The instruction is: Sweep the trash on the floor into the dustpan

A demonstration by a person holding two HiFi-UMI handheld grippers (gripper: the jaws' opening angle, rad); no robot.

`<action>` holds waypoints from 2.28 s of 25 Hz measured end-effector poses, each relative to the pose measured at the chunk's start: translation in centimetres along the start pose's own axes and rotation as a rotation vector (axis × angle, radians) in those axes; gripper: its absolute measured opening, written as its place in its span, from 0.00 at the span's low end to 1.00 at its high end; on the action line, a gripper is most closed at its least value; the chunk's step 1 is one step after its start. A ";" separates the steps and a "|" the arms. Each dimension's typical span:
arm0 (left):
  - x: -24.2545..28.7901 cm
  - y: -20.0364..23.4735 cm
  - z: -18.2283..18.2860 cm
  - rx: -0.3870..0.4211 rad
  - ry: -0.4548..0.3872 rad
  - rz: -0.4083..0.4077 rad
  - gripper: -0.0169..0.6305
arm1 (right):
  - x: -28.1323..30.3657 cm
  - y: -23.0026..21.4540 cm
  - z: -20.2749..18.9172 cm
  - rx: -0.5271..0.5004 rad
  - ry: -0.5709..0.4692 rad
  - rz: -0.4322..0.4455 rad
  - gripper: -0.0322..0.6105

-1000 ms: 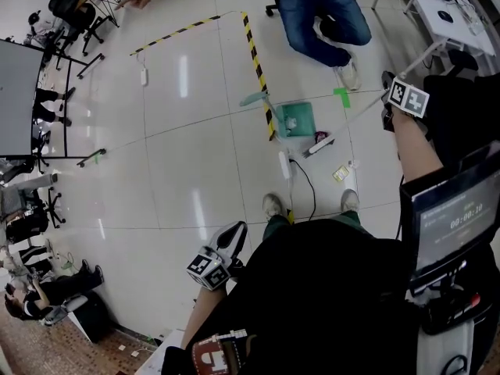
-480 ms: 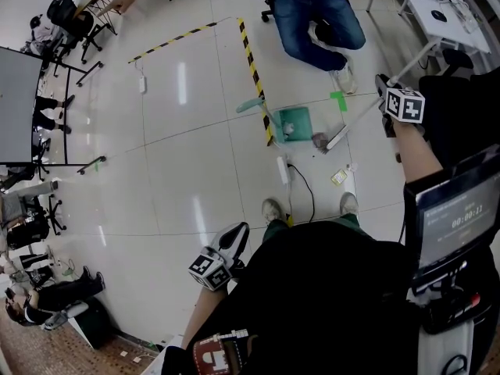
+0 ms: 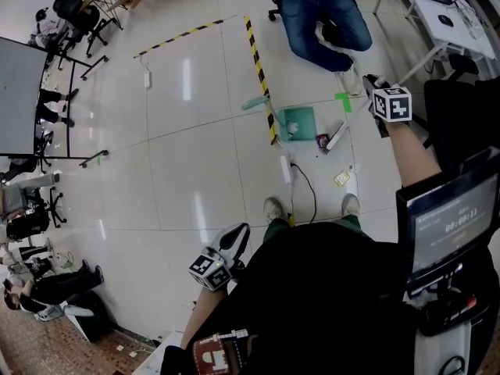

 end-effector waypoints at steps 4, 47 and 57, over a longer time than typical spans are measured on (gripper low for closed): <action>-0.7 -0.2 0.0 -0.005 0.000 0.015 0.02 | 0.4 1.1 0.4 -0.077 -0.038 0.027 0.11; -3.4 2.5 -2.7 -0.090 0.027 0.066 0.02 | 6.6 5.0 2.4 0.036 -0.018 -0.042 0.12; -5.5 3.8 -4.0 -0.122 0.020 0.104 0.02 | 7.8 3.5 6.1 -0.028 -0.142 -0.054 0.11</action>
Point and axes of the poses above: the fingertips, and each gripper's own axes: x forward along the fingers, y to its left, z out of its top, the point moved 9 cm from there along -x, backward along the fingers, and after that the axes turned 7 degrees about z, right-handed, at the moved point
